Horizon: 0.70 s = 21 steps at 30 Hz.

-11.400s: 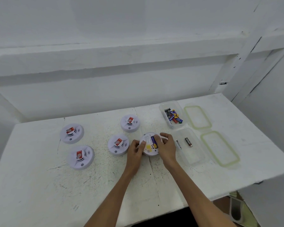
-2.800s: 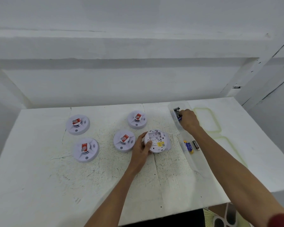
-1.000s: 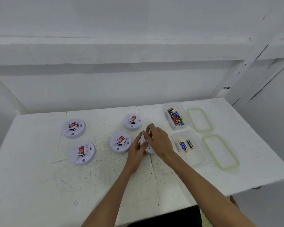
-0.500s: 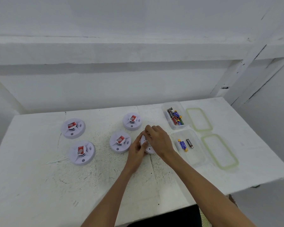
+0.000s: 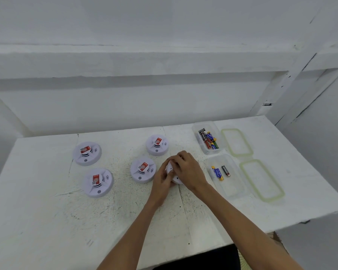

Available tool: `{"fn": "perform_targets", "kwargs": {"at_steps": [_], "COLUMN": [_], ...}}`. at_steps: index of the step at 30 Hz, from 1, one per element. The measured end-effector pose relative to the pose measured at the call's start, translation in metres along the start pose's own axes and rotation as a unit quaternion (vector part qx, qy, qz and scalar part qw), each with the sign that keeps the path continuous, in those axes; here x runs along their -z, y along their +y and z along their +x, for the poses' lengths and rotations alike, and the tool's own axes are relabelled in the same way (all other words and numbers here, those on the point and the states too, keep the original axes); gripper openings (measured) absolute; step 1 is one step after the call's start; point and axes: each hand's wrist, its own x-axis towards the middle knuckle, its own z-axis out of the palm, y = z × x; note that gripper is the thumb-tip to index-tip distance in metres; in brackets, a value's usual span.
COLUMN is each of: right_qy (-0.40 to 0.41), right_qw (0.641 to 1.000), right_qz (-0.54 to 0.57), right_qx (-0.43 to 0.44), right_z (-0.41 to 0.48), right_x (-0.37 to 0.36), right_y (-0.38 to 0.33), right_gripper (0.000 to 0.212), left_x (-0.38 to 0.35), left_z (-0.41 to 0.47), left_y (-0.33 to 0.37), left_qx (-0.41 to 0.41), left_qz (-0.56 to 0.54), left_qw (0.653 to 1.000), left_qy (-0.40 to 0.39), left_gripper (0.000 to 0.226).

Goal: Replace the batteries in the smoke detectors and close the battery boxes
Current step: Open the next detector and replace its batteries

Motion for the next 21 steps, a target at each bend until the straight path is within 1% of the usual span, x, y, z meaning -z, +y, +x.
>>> {"fn": "perform_targets", "kwargs": {"at_steps": [1, 3, 5, 8, 12, 17, 18, 21], "right_qy": [0.003, -0.024, -0.039, -0.029, 0.014, 0.037, 0.031, 0.018], "right_qw": [1.000, 0.998, 0.996, 0.995, 0.997, 0.994, 0.995, 0.993], "right_qz": [0.016, 0.052, 0.063, 0.086, 0.067, 0.033, 0.046, 0.115], "right_qx": [-0.010, -0.040, -0.041, -0.038, 0.023, 0.100, 0.088, -0.021], "right_z": [0.0003, 0.0009, 0.0027, 0.0048, 0.0039, 0.0011, -0.0001, -0.0036], "right_x": [-0.0014, -0.0034, -0.0050, 0.0000, 0.0015, 0.0013, 0.0002, -0.0055], "right_y": [0.0010, 0.0027, 0.0046, 0.0032, 0.0007, 0.0032, 0.0040, 0.0066], "right_gripper": [0.012, 0.011, 0.014, 0.012, 0.009, 0.017, 0.017, 0.011], "left_x": [0.0003, 0.0000, -0.0002, -0.0011, -0.0019, -0.0016, -0.0017, -0.0008], "left_z": [0.0002, 0.0005, 0.0000, -0.0006, -0.0008, 0.0005, 0.0005, -0.0004], "left_y": [-0.0003, -0.0007, 0.0000, 0.0031, 0.0039, -0.0022, -0.0018, 0.0010], "left_qx": [0.000, -0.001, 0.000, 0.004, 0.006, 0.000, 0.002, 0.010], "left_qz": [0.003, 0.004, 0.002, -0.002, -0.002, 0.013, 0.011, -0.003], "left_qw": [1.000, 1.000, 1.000, 1.000, 1.000, 1.000, 1.000, 1.000], "left_qy": [0.002, 0.007, 0.015, 0.020, 0.020, 0.018, 0.017, 0.016], "left_gripper": [0.042, 0.040, 0.039, 0.039, 0.040, 0.040, 0.041, 0.043]}}
